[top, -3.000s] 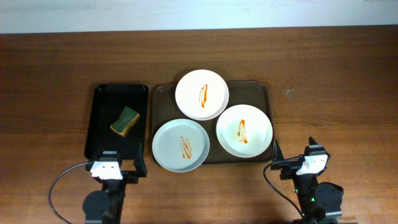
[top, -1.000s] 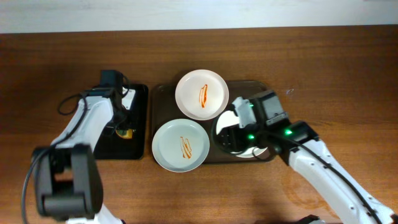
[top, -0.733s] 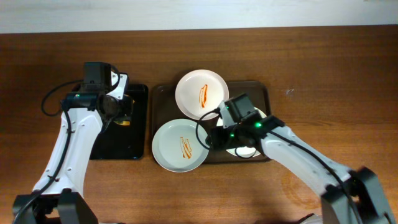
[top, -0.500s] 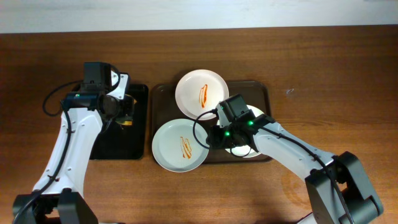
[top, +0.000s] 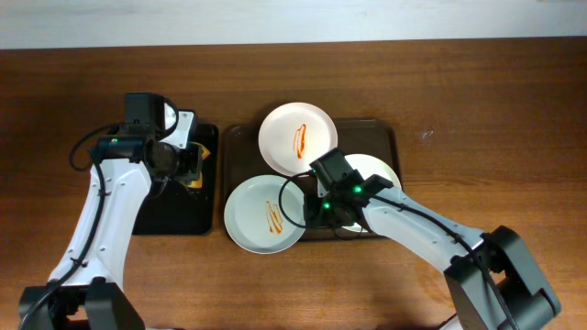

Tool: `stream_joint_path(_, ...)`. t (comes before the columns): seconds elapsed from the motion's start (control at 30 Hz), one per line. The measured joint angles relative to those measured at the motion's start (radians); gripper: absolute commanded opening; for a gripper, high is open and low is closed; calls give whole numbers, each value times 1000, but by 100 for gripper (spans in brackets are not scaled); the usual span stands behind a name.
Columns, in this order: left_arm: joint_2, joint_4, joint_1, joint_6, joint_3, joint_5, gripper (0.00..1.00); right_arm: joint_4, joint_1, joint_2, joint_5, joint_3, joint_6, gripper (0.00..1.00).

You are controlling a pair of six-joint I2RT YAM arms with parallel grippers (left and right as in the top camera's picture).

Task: Clean dirty plates on tray and stack at the side
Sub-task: 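Scrub the lower-left plate with the sponge in the left gripper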

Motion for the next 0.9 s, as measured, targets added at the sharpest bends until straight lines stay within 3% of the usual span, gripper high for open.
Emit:
stream_joint_path(0.2, 0, -11, -15, 0, 0, 67, 0, 40, 32, 65, 6, 0, 29, 4)
stream_joint_path(0.33, 0, -13, -93, -17, 0, 149, 0, 61, 32, 65, 10, 0, 28, 4)
stream_joint_path(0.5, 0, -13, -233, -161, -14, 191, 0, 70, 32, 65, 13, 0, 29, 4)
stream_joint_path(0.67, 0, 27, -260, -377, -103, 198, 0, 120, 27, 66, 21, 0, 63, 4)
stream_joint_path(0.9, 0, 293, -260, -469, -296, 341, 0, 120, -18, 66, 23, 0, 133, 4)
